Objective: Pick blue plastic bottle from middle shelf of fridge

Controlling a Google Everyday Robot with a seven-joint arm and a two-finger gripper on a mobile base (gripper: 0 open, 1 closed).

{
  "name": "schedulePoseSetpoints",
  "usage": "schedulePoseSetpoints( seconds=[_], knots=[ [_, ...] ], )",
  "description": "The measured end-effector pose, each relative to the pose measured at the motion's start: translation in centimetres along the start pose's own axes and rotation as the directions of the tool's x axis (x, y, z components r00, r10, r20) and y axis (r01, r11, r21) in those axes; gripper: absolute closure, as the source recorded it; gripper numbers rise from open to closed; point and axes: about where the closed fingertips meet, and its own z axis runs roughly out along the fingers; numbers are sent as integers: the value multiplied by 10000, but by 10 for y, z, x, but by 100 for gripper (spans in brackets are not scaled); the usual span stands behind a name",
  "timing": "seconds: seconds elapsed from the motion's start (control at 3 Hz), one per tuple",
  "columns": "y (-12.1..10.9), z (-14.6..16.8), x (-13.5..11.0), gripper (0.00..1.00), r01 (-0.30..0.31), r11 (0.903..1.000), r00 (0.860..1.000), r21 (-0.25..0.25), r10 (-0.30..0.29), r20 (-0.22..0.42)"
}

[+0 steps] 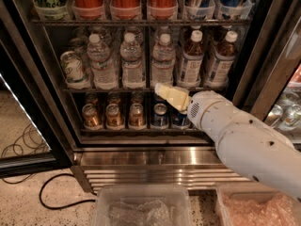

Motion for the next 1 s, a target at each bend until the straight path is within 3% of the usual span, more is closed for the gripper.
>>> schedulePoseSetpoints(
  seconds=[0.33, 0.67, 1.0],
  knots=[
    [21, 21, -8, 0, 105, 9994, 9942, -337, -68, 1075],
    [32, 36, -19, 0, 994, 9935, 9740, -558, -857, 2097],
    [39, 48, -20, 0, 2216, 9732, 9432, -617, -1979, 2668]
  ],
)
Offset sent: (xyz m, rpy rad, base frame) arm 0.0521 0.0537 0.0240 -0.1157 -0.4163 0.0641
